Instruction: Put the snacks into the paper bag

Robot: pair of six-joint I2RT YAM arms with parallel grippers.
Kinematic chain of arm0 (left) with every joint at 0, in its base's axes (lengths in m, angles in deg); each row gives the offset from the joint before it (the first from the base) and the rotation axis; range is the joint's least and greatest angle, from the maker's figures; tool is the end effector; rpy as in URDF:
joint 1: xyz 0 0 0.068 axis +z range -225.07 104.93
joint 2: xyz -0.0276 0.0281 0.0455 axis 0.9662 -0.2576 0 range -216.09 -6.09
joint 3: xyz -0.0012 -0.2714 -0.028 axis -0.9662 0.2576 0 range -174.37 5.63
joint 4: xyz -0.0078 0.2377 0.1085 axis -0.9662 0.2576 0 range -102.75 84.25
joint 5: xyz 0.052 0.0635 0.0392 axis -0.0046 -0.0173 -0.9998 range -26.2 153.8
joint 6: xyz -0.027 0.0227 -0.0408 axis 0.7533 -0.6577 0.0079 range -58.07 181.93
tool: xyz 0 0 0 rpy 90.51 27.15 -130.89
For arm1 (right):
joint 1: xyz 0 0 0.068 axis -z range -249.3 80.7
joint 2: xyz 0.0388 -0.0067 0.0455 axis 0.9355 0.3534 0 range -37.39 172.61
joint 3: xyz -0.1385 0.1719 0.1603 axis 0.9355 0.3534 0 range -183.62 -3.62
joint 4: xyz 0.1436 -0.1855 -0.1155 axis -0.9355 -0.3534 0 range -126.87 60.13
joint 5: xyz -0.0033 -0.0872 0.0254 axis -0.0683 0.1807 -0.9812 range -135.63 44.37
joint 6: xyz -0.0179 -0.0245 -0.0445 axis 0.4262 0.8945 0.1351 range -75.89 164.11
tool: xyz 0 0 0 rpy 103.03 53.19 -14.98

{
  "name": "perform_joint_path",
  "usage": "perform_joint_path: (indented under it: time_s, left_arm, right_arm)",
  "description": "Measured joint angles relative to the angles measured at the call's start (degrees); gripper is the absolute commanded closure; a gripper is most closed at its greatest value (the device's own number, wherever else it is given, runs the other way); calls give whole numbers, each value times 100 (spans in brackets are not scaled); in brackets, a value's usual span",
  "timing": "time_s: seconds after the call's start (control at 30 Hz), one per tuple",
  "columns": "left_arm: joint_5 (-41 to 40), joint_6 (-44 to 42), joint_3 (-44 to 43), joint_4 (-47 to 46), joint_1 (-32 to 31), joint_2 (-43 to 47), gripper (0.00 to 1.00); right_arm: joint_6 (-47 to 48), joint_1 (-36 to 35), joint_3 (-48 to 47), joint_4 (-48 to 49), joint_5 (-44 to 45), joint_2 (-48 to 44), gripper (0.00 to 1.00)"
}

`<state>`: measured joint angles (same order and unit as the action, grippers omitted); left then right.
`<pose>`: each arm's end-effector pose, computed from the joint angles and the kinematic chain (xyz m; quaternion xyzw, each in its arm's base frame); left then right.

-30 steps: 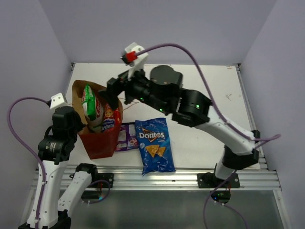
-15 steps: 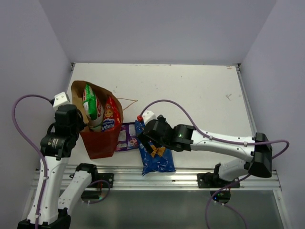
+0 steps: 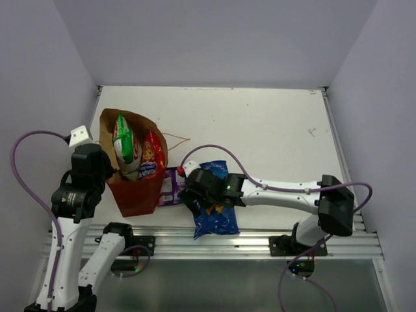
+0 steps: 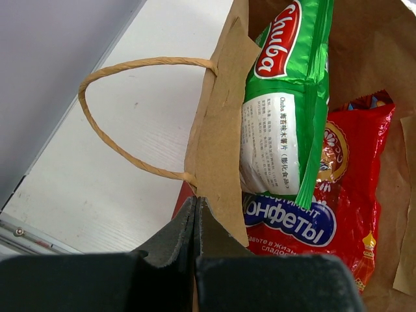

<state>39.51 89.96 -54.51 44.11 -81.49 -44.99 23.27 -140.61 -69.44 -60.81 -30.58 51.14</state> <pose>0.1087 0.0025 0.3620 -0.2575 0.8361 0.0464 0.4821 0.1134 0.3064 0.2509 -0.3646 0.8695 0.1364 0.3041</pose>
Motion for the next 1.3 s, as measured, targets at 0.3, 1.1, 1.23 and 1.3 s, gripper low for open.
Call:
perform_joint_path:
  time_s: [0.3,1.1,1.23,1.3]
  left_arm:
    - [15,7,0,22,0,39,100]
    - [83,-4,0,22,0,127,100]
    - [127,-9,0,22,0,166,100]
    - [142,-9,0,22,0,184,100]
  right_arm:
    - [83,0,153,153,-424,833,29]
    - [1196,-28,-6522,-2769,1596,807,100]
    - [1954,-17,-7394,-2044,1725,1034,100]
    - [2197,76,-7173,-1451,1482,1054,100]
